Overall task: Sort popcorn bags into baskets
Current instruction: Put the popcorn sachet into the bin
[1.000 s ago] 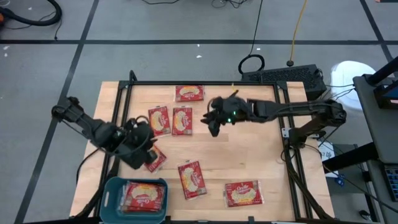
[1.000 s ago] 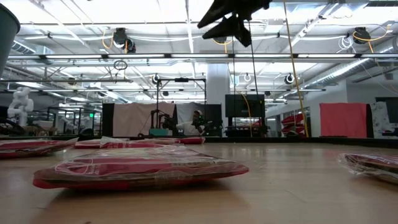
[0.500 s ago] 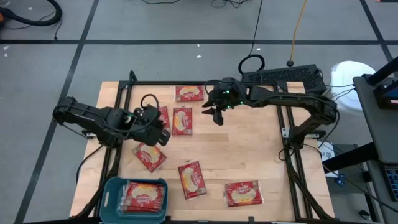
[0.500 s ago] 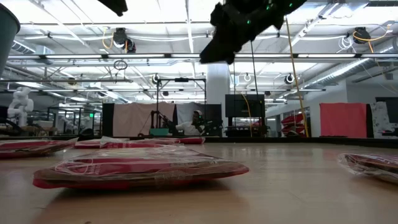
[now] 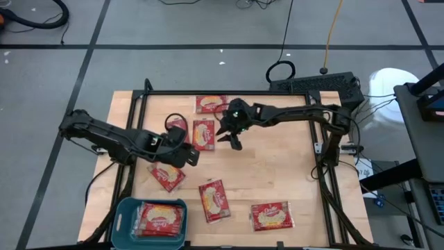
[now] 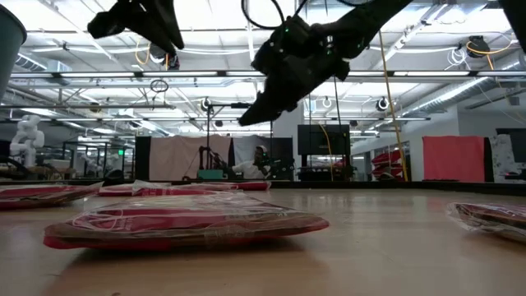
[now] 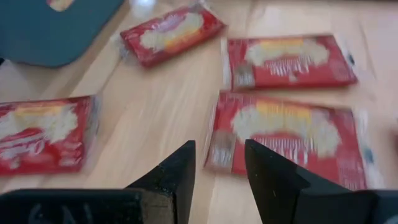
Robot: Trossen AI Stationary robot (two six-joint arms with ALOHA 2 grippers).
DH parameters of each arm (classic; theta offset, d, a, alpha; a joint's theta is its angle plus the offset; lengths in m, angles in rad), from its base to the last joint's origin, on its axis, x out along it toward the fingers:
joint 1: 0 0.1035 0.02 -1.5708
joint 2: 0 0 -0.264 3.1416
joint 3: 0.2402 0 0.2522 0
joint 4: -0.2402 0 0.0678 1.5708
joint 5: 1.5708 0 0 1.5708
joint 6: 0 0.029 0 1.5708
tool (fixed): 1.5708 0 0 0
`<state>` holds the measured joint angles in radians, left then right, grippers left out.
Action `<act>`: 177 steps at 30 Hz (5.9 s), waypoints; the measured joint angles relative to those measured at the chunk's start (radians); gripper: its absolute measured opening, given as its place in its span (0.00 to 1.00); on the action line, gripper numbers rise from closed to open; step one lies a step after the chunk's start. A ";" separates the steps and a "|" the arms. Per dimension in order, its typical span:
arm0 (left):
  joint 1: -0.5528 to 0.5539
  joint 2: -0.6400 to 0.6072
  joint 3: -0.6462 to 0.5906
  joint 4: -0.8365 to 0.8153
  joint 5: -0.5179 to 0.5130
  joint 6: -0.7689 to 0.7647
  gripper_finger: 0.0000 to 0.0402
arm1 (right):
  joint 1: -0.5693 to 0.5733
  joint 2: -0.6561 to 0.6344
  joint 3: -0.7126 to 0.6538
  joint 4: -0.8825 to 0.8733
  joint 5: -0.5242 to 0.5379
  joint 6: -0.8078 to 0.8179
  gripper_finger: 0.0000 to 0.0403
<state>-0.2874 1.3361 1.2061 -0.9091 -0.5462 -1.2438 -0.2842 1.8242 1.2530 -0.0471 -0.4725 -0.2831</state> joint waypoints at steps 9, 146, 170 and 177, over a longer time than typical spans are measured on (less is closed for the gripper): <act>0.000 0.000 -0.039 0.103 0.007 -0.004 0.18 | 0.029 0.151 -0.001 0.202 0.029 -0.014 0.32; 0.461 -0.137 -0.346 1.621 0.240 1.022 0.06 | -0.219 -0.685 -0.372 0.386 0.000 0.791 0.58; 0.393 -0.078 -0.346 1.886 0.381 1.022 0.07 | 0.019 -0.424 -0.216 0.917 0.188 1.004 0.24; 0.362 -0.093 -0.346 1.833 0.388 0.913 0.09 | 0.068 -0.426 -0.216 0.912 0.220 1.007 0.02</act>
<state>0.0749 1.2436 0.8604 0.9235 -0.1582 -0.3311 -0.2161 1.3979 1.0370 0.8654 -0.2526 0.7238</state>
